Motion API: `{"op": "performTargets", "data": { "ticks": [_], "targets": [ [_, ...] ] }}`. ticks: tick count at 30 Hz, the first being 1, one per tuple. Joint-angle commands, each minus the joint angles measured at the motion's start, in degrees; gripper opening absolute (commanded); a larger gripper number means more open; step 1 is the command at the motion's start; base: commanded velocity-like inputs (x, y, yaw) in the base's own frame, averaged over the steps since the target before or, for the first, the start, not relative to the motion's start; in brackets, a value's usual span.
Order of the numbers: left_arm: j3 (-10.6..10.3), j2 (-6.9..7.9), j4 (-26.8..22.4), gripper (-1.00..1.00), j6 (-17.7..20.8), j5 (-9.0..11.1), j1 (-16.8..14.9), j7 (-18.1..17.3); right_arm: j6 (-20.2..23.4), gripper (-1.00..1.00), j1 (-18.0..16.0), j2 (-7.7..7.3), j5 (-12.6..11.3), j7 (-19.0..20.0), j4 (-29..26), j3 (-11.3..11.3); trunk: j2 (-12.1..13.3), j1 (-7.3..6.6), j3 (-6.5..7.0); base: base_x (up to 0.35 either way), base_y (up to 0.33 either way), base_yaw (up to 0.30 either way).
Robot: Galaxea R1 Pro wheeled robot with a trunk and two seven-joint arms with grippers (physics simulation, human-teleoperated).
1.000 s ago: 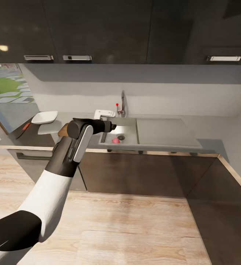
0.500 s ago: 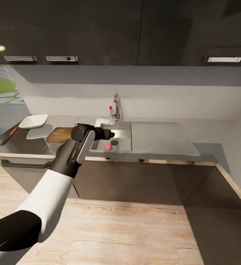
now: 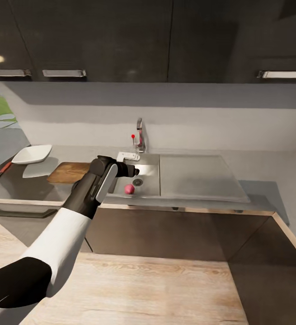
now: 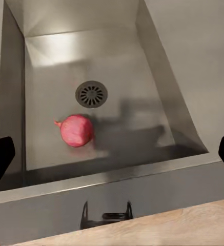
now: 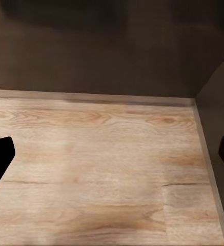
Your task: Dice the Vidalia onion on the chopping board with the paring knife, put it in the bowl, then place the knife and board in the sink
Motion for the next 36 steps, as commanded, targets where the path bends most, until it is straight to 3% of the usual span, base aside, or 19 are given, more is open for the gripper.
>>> {"op": "performTargets", "data": {
  "ticks": [1, 6, 13, 21, 36],
  "targets": [
    [-0.1, 0.06, 0.7, 1.0, 0.1, 0.6, -0.1, 0.6, -0.1, 1.0, 0.0, 0.01, -0.2, -0.4, 0.0, 0.5, -0.1, 0.06, -0.1, 0.249, -0.048, 0.0],
    [-0.1, 0.68, 7.0, 1.0, 0.0, 0.5, -0.1, 0.5, -0.1, 1.0, 0.0, 0.05, -0.2, -0.4, 0.0, 0.5, -0.1, 0.06, -0.1, 0.064, -0.013, 0.0],
    [-0.1, 0.68, 10.0, 1.0, -0.4, 0.5, -0.1, 0.5, -0.1, 1.0, 0.0, 0.07, -0.2, -0.4, 0.0, 0.5, -0.1, 0.06, -0.1, 0.004, -0.001, 0.0],
    [-0.1, 0.63, 14.3, 1.0, -4.6, 0.5, -0.1, 0.5, -0.1, 1.0, 0.0, 0.02, -0.2, -0.4, 0.0, 0.5, -0.1, 0.06, -0.1, 0.002, 0.0, 0.0],
    [0.0, 0.62, 15.1, 1.0, -5.0, 0.5, -0.1, 0.4, -0.1, 1.0, 0.0, 0.1, -0.2, -0.4, 0.0, 0.5, -0.1, 0.06, -0.13, 0.253, 0.0, 0.0]
  ]
}}
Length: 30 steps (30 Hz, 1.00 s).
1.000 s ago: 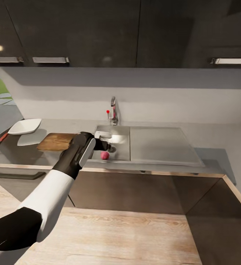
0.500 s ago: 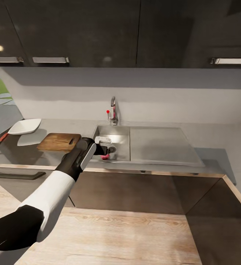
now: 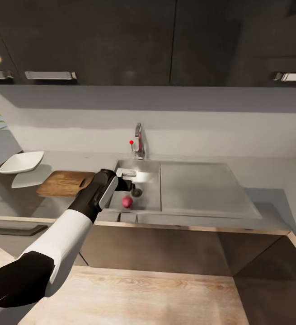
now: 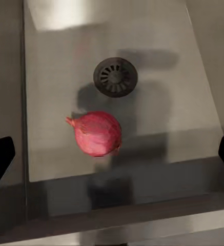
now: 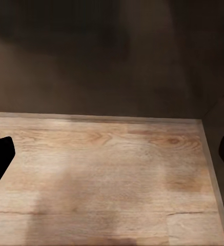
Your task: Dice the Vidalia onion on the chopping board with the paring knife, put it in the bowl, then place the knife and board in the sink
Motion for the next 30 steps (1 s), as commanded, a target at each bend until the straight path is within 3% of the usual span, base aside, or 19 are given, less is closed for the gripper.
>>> {"op": "performTargets", "data": {
  "ticks": [1, 19, 30],
  "targets": [
    [-0.1, 0.02, 0.0, 1.0, 0.2, 0.6, -0.1, 0.6, -0.1, 1.0, 0.0, 0.01, -0.2, -0.4, 0.0, 0.5, -0.1, 0.06, -0.12, 0.246, 0.0, 0.0],
    [-0.2, 0.02, 3.2, 1.0, 0.2, 0.7, -0.1, 0.5, -0.1, 1.0, 0.0, -0.05, -0.2, -0.4, 0.0, 0.5, -0.1, 0.06, -1.28, 0.036, 0.0, 0.0],
    [-0.2, 0.02, 4.1, 1.0, 0.2, 0.7, -0.1, 0.4, -0.1, 1.0, 0.0, -0.07, -0.2, -0.4, 0.0, 0.5, -0.1, 0.06, -2.28, 0.15, 0.0, 0.0]
  ]
}}
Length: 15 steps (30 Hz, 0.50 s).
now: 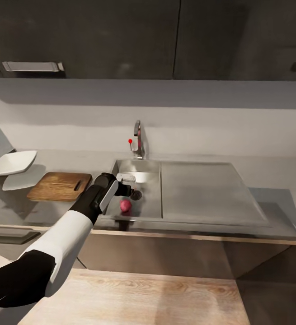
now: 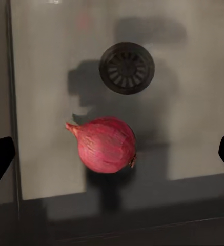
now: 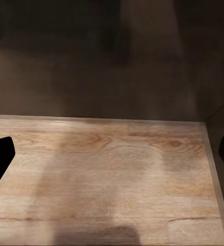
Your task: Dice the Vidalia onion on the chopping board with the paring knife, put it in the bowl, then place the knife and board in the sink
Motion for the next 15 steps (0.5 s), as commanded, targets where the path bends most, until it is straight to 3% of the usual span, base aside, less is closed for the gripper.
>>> {"op": "performTargets", "data": {
  "ticks": [1, 15],
  "targets": [
    [-0.2, 0.03, 0.2, 1.0, 0.2, 0.6, -0.1, 0.6, -0.1, 1.0, 0.0, 0.01, -0.2, -0.4, 0.0, 0.5, -0.1, 0.05, -0.19, 0.154, 0.0, 0.0],
    [-0.2, 0.03, 2.1, 1.0, 0.2, 0.6, -0.1, 0.6, -0.1, 1.0, 0.0, 0.01, -0.2, -0.4, 0.0, 0.5, -0.1, 0.05, -1.47, 0.017, 0.0, 0.0]
  ]
}}
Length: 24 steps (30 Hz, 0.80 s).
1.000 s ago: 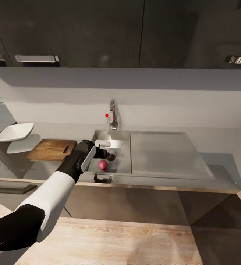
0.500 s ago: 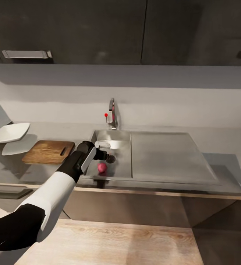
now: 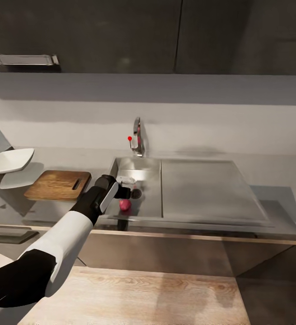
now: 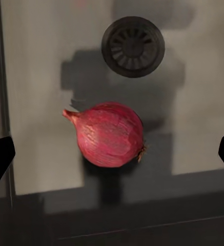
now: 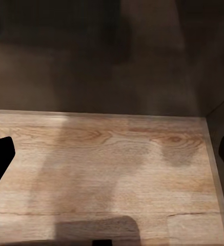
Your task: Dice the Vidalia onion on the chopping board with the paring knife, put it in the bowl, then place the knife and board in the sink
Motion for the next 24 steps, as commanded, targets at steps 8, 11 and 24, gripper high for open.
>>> {"op": "performTargets", "data": {
  "ticks": [8, 11, 24],
  "targets": [
    [-0.2, 0.03, 0.6, 1.0, 0.2, 0.6, -0.1, 0.5, -0.1, 1.0, 0.0, 0.01, -0.2, -0.4, 0.0, 0.5, -0.1, 0.03, -0.83, 0.0, 0.0, 0.0],
    [-0.2, 0.03, 1.0, 1.0, 0.1, 0.6, -0.1, 0.5, -0.1, 1.0, 0.0, 0.01, -0.2, -0.4, 0.0, 0.5, -0.1, 0.03, -1.1, 0.0, 0.0, 0.0],
    [-0.2, -0.05, 1.2, 1.0, 0.2, 0.7, -0.1, 0.5, -0.1, 1.0, 0.0, 0.01, -0.2, -0.4, 0.0, 0.5, -0.1, 0.03, -2.28, 0.028, 0.0, 0.0]
  ]
}}
